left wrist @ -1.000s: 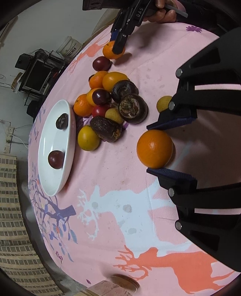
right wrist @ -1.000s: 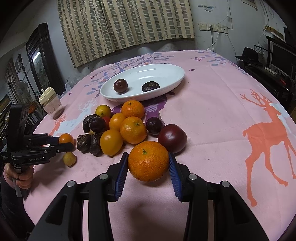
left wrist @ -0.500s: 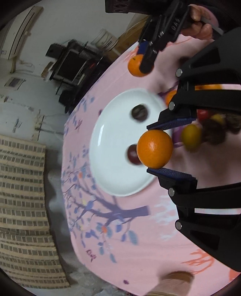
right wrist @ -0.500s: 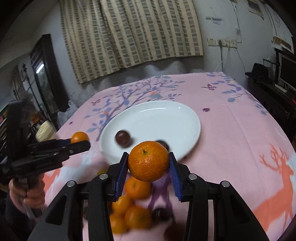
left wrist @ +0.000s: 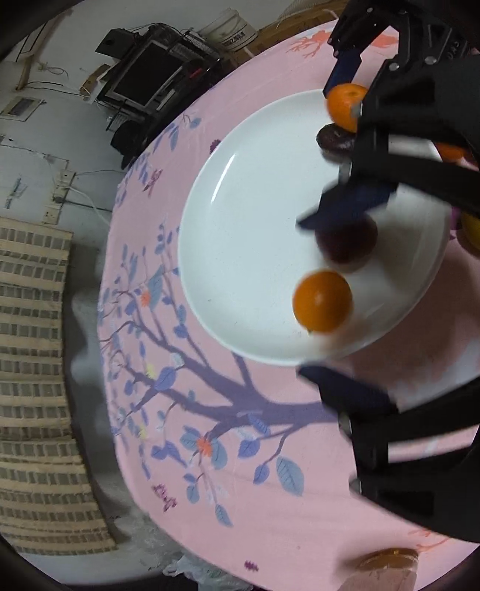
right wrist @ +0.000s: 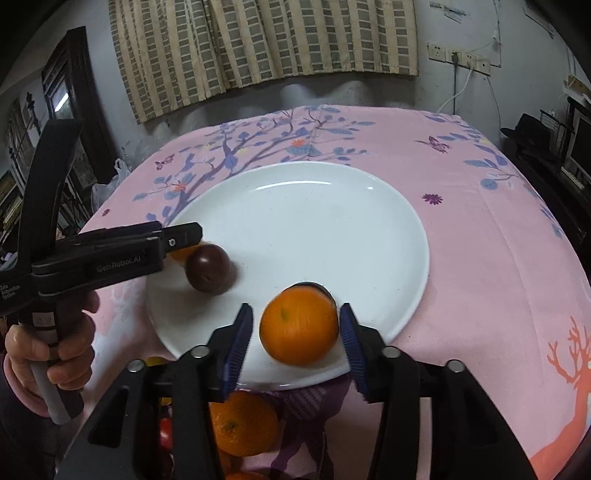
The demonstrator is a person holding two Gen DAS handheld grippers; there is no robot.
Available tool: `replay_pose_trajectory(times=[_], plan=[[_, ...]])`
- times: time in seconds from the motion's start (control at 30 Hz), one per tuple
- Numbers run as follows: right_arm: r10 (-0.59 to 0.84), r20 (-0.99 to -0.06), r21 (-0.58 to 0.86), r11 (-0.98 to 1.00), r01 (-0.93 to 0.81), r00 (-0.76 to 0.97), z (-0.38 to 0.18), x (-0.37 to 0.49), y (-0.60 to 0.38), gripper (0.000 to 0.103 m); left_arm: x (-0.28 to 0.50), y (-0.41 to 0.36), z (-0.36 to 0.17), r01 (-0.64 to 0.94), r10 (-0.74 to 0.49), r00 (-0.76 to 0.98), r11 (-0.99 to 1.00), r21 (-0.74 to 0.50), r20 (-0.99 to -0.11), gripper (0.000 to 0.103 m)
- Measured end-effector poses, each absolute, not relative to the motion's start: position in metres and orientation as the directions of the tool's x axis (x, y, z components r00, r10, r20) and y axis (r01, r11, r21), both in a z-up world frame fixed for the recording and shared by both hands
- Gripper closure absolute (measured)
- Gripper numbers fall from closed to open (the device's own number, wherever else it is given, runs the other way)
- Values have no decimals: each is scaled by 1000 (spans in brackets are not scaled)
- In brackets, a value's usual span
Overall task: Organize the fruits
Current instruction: 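Lower both held citrus fruits onto the white plate and open both tools, then grasp a dark red plum with the right tool while the left tool grasps a small yellow fruit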
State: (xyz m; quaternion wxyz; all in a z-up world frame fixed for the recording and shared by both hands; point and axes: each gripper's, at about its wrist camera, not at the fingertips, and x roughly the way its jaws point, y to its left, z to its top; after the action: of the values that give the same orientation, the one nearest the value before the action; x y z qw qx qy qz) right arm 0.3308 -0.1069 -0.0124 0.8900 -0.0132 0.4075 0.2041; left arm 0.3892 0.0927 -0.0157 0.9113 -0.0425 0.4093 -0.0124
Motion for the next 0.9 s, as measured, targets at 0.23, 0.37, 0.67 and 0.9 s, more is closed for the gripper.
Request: replay_pose_trajectory(times=[0.23, 0.37, 0.67, 0.9], plan=[[403, -654, 188, 906, -379, 640, 10, 299, -139, 37, 348, 91, 10, -16, -41, 713, 997, -75, -700, 7], [395, -678, 237, 916, -324, 620, -1, 290, -166, 35, 323, 92, 9, -20, -19, 713, 999, -47, -701, 7], [442, -728, 265, 886, -380, 524, -29, 247, -187, 31, 242, 112, -14, -6, -26, 702, 999, -43, -712, 6], [437, -765, 236, 873, -427, 473, -42, 225, -182, 31, 209, 133, -25, -18, -110, 683, 986, -167, -722, 5]])
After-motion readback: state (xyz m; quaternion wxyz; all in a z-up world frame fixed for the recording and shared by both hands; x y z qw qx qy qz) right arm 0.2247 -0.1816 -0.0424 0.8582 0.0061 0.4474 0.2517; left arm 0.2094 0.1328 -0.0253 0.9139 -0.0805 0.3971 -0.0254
